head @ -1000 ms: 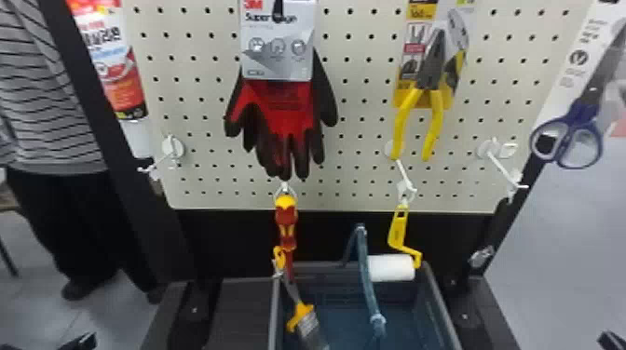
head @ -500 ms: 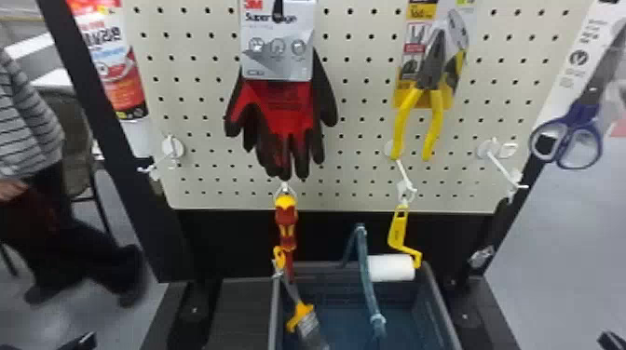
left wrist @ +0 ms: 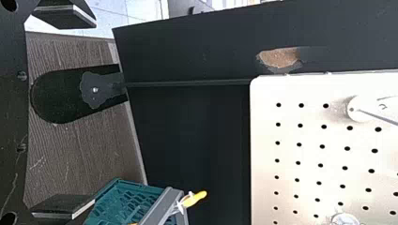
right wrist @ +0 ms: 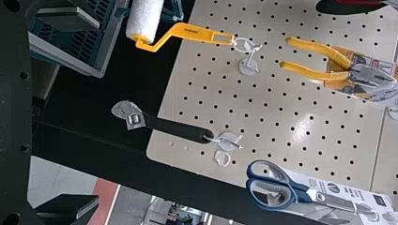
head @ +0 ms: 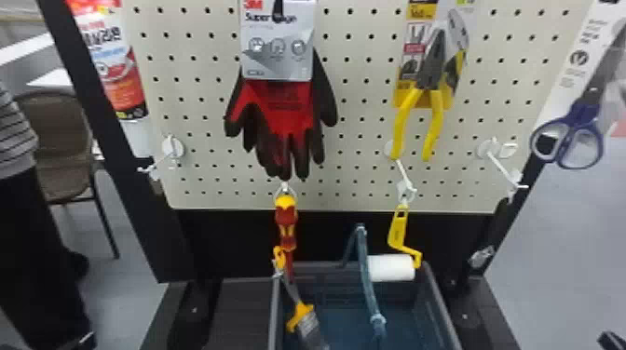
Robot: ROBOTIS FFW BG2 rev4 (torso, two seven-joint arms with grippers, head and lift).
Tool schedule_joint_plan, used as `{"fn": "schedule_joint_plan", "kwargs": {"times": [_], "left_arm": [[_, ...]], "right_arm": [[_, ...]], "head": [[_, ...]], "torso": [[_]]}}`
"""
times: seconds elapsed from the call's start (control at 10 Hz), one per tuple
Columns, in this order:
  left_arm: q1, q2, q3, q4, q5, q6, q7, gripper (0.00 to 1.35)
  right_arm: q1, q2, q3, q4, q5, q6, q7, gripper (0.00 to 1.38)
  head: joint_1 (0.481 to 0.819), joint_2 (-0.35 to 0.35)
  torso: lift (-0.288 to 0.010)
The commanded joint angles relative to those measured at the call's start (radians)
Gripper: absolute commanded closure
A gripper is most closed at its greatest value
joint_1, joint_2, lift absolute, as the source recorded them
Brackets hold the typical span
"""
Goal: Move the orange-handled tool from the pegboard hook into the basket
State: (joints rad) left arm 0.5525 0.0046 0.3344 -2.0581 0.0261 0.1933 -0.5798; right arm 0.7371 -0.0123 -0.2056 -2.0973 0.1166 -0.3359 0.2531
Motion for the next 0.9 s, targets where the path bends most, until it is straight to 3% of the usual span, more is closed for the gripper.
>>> {"fn": "schedule_joint_plan", "kwargs": {"times": [0.0, 0.8], "left_arm": [[0.0, -0.007, 0.0, 0.0, 0.0, 0.0, 0.0, 0.0], [0.0, -0.007, 0.0, 0.0, 0.0, 0.0, 0.0, 0.0]], "right_arm": [[0.0, 0.013, 0.0, 0.0, 0.0, 0.0, 0.0, 0.0], [0.0, 0.013, 0.0, 0.0, 0.0, 0.0, 0.0, 0.0]], "head": [[0.549, 0.0], [0.549, 0.0]], "torso": [[-0.1], [-0.1]]}}
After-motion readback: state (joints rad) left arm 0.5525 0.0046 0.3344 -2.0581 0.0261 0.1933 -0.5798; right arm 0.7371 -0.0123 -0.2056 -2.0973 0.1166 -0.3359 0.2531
